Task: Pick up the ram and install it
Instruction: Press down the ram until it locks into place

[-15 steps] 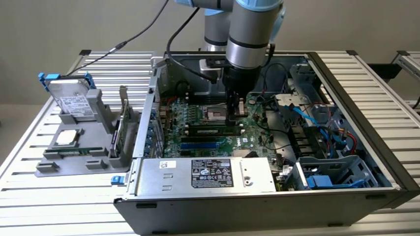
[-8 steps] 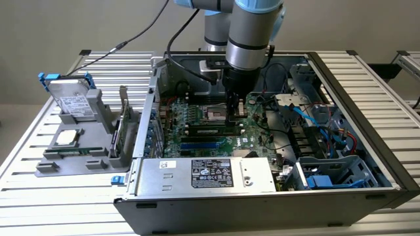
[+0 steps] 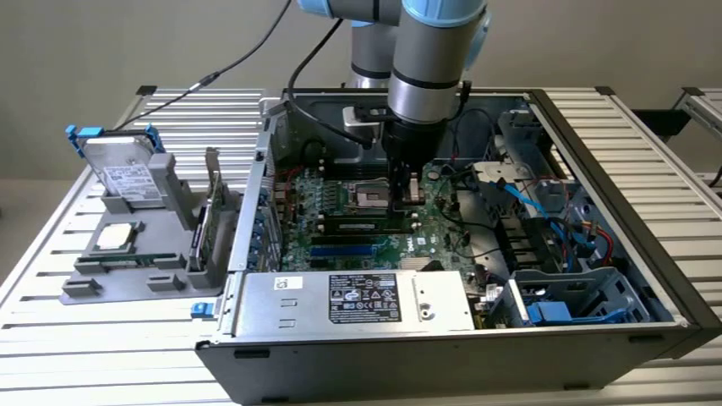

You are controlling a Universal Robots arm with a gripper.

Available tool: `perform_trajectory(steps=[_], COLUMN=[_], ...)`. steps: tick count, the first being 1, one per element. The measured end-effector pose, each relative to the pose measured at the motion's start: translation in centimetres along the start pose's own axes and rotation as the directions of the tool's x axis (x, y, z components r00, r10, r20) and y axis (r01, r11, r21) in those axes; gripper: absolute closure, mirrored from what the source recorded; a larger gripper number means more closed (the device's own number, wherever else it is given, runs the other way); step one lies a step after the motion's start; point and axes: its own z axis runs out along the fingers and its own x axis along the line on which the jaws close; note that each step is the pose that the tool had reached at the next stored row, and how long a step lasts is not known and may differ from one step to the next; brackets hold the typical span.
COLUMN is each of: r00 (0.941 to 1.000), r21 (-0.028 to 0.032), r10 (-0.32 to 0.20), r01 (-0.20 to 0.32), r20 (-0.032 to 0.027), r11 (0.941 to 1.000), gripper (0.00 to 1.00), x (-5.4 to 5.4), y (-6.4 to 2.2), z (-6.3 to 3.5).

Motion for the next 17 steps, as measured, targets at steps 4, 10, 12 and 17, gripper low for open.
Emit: perform_trajectory(steps=[4, 10, 12, 17], r00=[1.0000, 1.0000, 1.0000, 1.0000], r21=[0.0004, 0.0001, 0.0000, 0.0000], r10=[0.000, 0.000, 0.000, 0.000], r01=[0.000, 0.000, 0.000, 0.000], r20=[0.0012, 0.0004, 0.0003, 0.0004], r11=[1.0000, 1.0000, 1.0000, 1.0000], gripper=[0.90, 0.90, 0.90, 0.90], x=[0.0, -0.1, -0.2, -0.4], y=[0.09, 1.69, 2.26, 3.53], z=[-0.43, -0.54, -0.51, -0.43])
